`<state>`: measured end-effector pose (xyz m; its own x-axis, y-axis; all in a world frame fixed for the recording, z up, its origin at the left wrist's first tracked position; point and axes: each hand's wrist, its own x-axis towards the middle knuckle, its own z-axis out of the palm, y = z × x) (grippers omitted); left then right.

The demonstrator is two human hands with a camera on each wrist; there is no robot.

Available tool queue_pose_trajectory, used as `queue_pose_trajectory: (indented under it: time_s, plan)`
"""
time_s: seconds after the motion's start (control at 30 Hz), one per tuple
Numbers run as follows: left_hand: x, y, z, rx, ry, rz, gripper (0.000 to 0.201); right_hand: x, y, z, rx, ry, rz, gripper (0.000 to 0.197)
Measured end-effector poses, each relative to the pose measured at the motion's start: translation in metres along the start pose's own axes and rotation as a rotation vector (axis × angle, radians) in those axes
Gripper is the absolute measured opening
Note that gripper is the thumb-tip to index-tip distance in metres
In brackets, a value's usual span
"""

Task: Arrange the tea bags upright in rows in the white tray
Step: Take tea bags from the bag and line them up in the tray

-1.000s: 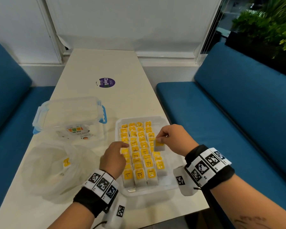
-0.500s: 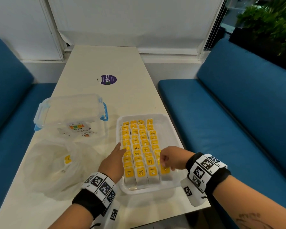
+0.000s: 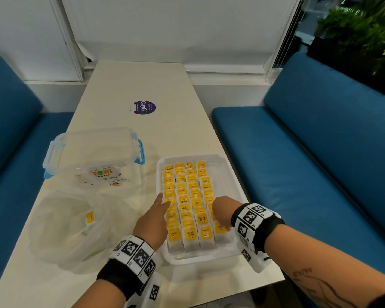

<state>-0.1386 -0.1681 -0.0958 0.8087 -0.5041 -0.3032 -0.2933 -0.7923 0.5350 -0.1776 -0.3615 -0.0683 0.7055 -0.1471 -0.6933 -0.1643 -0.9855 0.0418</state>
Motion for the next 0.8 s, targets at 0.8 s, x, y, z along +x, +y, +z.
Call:
queue_pose_trajectory:
  time_s: [0.8]
  plan:
    - [-0.077,-0.134,-0.138,-0.008,0.448,-0.454,0.035,-0.006,-0.21,-0.091,0.386,0.442,-0.636,0.022]
